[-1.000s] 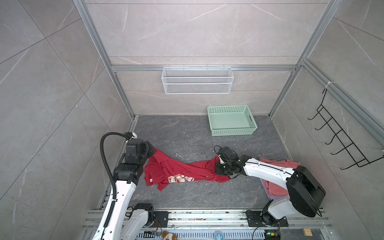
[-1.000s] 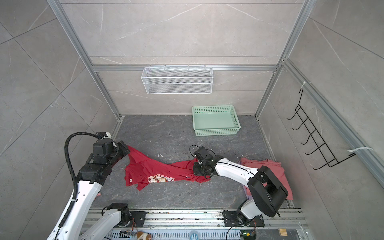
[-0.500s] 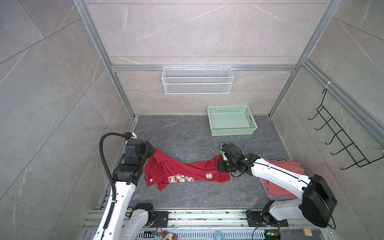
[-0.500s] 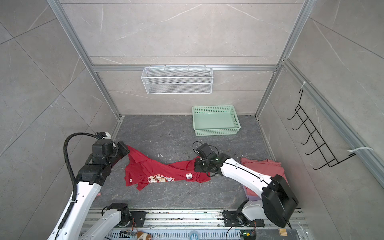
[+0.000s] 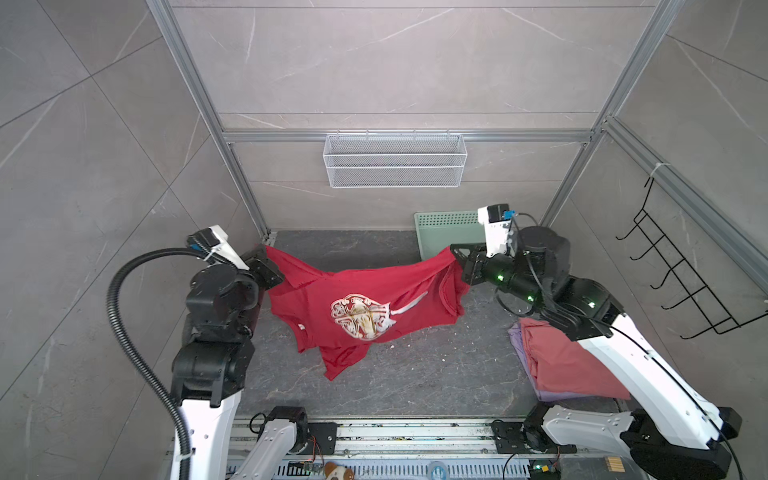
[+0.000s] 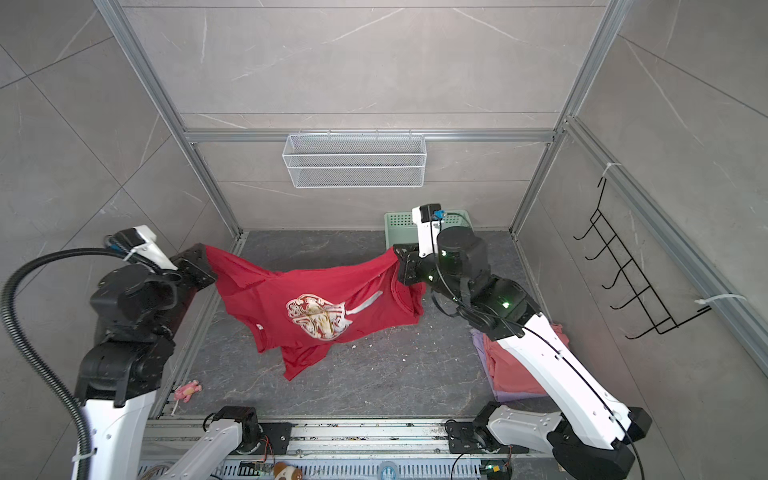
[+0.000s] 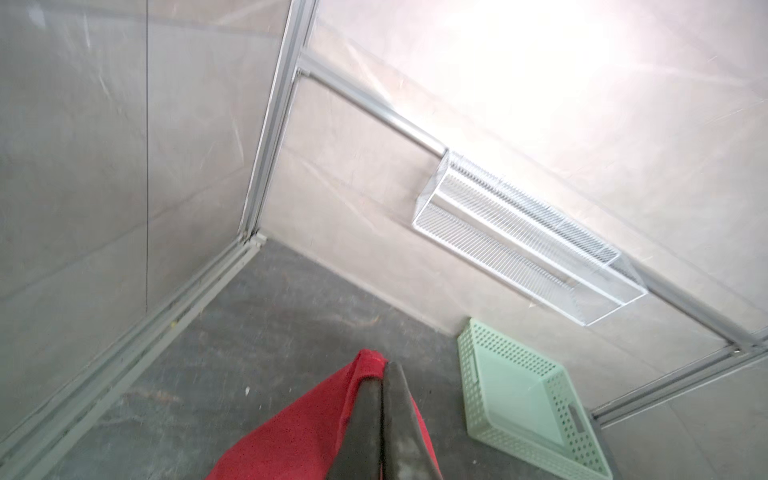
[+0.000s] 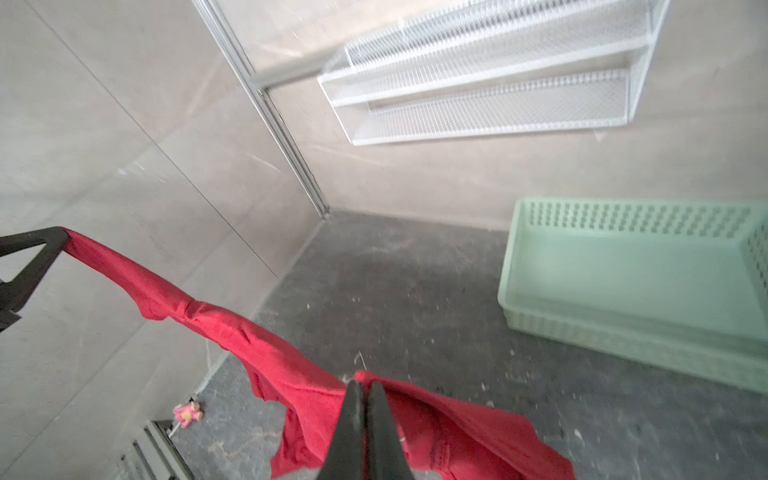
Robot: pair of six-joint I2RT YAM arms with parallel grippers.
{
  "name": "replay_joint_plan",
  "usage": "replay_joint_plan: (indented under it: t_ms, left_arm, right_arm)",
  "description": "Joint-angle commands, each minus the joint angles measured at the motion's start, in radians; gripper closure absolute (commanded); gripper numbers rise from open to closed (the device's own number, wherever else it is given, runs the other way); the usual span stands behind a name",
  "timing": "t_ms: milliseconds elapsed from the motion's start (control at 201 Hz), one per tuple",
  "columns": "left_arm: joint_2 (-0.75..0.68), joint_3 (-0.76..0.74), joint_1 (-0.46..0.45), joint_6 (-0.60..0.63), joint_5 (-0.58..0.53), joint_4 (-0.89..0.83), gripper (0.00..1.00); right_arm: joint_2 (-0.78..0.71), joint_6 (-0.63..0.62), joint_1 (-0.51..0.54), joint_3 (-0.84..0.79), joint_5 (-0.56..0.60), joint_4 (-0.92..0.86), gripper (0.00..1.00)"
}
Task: Fold and stack the t-shirts
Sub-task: 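Lift the red t-shirt high with both grippers, stretching it apart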
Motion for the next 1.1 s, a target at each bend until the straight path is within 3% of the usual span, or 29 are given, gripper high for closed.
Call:
replay_joint_plan:
  t_ms: [0, 348, 577, 707, 926, 1100]
  left_arm:
    - [-0.023, 0.138, 0.004, 0.124, -0.054, 0.041, 1.00]
    - [-0.051, 0.413, 0.004, 0.307, -0.076, 0.103, 1.00]
    - [0.068, 0.513, 0.002, 0.413, -0.107, 0.136, 1.00]
    - [0.143, 0.490, 0.003, 0.441, -0.130, 0.158, 1.00]
    - [0.261, 0.293, 0.004, 0.481, -0.163, 0.305, 1.00]
    - [0.442, 0.195, 0.033, 0.446, -0.142, 0.389, 1.00]
  right_arm:
    - [0.000, -0.134, 0.002, 0.136, -0.066, -0.054, 1.00]
    - [-0.052, -0.197, 0.038, 0.295, -0.239, -0.152, 1.00]
    - [-0.038, -0.204, 0.038, 0.288, -0.171, -0.135, 1.00]
    - [0.045, -0.195, 0.038, 0.269, -0.148, -0.113, 1.00]
    - [0.256, -0.162, 0.035, 0.222, -0.076, -0.032, 1.00]
    - [0.449, -0.107, 0.003, 0.215, -0.023, 0.023, 1.00]
